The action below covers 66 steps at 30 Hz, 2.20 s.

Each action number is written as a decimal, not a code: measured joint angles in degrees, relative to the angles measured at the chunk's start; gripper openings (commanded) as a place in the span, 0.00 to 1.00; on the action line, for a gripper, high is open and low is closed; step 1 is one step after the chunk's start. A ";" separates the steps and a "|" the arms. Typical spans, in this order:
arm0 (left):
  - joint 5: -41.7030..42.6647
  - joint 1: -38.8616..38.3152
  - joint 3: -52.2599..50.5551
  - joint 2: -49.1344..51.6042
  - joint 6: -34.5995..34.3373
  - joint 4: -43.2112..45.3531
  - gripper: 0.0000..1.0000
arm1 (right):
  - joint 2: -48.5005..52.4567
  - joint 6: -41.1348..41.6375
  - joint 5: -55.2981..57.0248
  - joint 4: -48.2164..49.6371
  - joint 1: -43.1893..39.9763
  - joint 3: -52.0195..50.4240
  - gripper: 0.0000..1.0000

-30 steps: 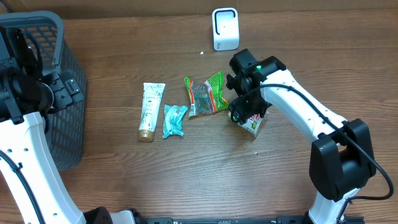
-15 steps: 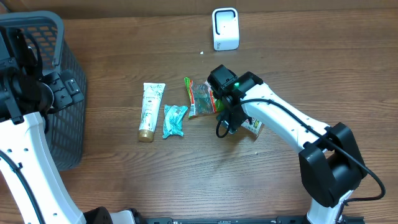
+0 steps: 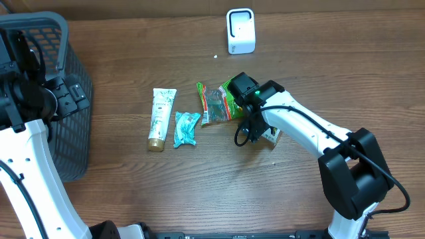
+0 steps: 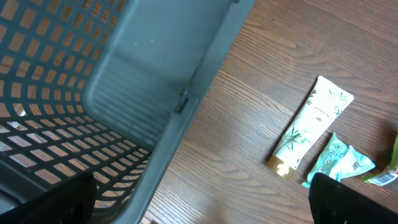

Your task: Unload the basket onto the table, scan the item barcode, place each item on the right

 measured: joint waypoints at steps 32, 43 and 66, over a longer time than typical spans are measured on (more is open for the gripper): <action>0.00 0.00 0.00 0.00 0.00 0.02 1.00 | 0.02 -0.37 -30.25 3.93 -32.20 0.00 0.90; 0.00 0.00 0.00 0.00 0.00 0.00 1.00 | 1.20 1.27 -31.54 4.92 -40.17 0.00 0.90; 0.00 0.00 -0.02 0.00 0.00 0.00 1.00 | 1.22 3.37 -63.65 6.29 -39.95 -0.09 0.78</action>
